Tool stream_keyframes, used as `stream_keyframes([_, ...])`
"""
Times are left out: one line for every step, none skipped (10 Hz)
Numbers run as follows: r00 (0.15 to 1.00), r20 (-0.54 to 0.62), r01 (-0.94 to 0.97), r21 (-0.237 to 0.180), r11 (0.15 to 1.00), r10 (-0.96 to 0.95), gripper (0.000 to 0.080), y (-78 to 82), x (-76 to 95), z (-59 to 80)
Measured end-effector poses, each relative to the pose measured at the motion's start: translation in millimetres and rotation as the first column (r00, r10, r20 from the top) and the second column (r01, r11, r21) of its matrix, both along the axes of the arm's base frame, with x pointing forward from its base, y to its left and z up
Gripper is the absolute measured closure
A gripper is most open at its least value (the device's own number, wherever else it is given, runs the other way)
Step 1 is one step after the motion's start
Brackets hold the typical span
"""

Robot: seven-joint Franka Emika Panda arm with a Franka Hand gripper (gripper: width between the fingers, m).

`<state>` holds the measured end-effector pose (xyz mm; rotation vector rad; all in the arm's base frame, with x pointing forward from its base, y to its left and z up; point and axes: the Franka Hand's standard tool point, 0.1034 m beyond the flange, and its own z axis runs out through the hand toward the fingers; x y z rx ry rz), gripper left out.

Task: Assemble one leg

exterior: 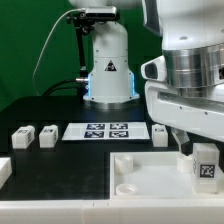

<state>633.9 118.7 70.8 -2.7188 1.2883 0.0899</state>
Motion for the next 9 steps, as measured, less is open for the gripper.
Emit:
stream_keyframes([0.994,0.016,-0.110,-0.001,0.994,0.110,0.0151,-0.7,0.0,-0.4])
stream_keyframes([0.983,0.025,-0.184,-0.006,0.983,0.184,0.0151,-0.8,-0.2,-0.8])
stream_keyframes([0.898,0.044,-0.435,-0.058,0.899,0.438,0.0150,-3.9,1.4,-1.3])
stream_keyframes([0.782,0.065,-0.614,-0.085,0.785,0.619,0.0150,-5.0,5.7,1.4])
stream_keyframes([0.772,0.074,-0.626,-0.089,0.775,0.631,0.0150,-3.7,7.5,2.6])
stream_keyframes([0.799,0.071,-0.592,-0.084,0.801,0.598,0.0179,-3.3,7.1,2.0])
stream_keyframes([0.807,0.071,-0.581,-0.082,0.810,0.587,0.0179,-3.2,7.1,2.0])
stream_keyframes([0.843,0.069,-0.528,-0.074,0.846,0.533,0.0357,-2.3,6.9,2.0])
stream_keyframes([0.894,0.063,-0.441,-0.063,0.895,0.444,0.0357,-1.6,6.7,1.9])
